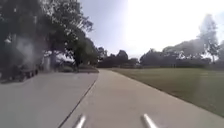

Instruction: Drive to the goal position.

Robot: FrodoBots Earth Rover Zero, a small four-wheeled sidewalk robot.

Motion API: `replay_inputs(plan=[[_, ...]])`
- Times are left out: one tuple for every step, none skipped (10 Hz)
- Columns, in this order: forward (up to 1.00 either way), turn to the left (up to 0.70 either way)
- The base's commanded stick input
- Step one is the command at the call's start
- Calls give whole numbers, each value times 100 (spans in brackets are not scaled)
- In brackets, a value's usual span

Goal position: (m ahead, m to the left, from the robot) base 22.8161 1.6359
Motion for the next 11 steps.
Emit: replay_inputs(plan=[[70,0],[70,0],[70,0],[70,0],[70,0],[70,0],[70,0],[70,0],[70,0],[70,0],[70,0]])
